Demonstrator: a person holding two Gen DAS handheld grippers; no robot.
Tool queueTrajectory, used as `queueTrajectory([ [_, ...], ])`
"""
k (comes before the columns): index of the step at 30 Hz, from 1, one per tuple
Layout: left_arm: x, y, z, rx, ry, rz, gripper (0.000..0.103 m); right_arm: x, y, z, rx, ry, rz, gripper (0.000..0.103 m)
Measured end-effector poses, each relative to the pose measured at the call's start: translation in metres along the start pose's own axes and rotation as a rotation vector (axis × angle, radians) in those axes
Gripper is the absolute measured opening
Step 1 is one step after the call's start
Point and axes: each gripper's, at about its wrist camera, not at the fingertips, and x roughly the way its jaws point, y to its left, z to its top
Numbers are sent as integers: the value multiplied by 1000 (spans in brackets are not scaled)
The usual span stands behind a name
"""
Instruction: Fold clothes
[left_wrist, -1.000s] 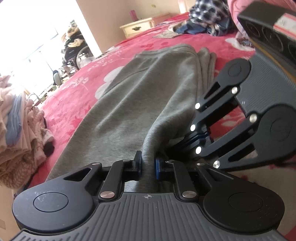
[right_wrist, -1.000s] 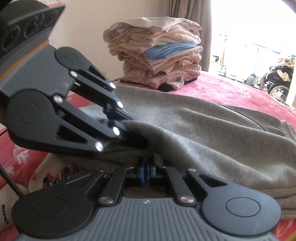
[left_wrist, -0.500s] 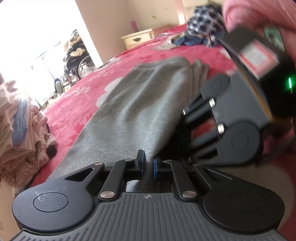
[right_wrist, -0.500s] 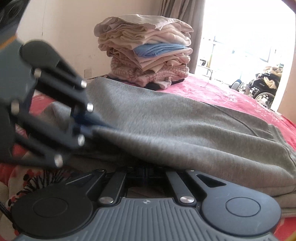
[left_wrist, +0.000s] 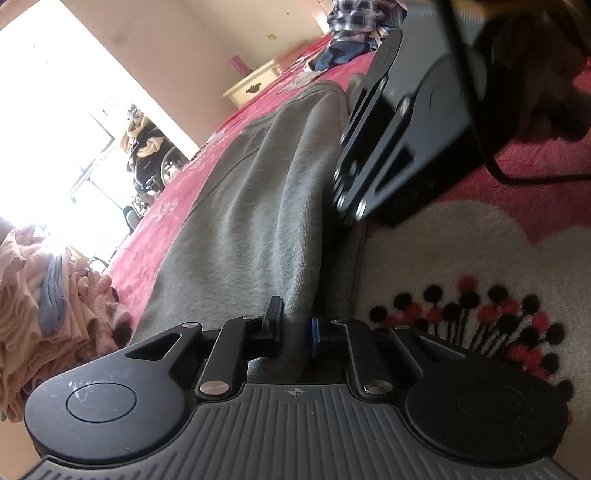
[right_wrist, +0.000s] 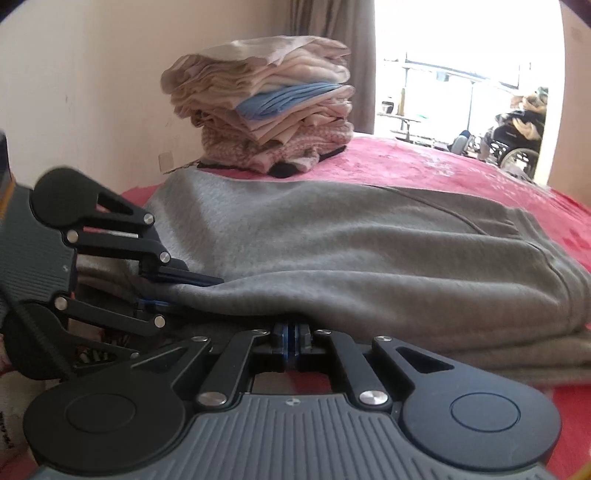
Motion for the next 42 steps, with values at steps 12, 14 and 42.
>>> queueTrajectory([
  [12,-1,-3,0,7,7,17,14,-13,21,21,-207,-147,10,6],
  [14,-1,-3,0,7,8,18,14,3,20,14,-243,-97,-19,6],
  [42,-13,2,1,-119,34,25,21,21,8,-1,-182,-28,14,3],
])
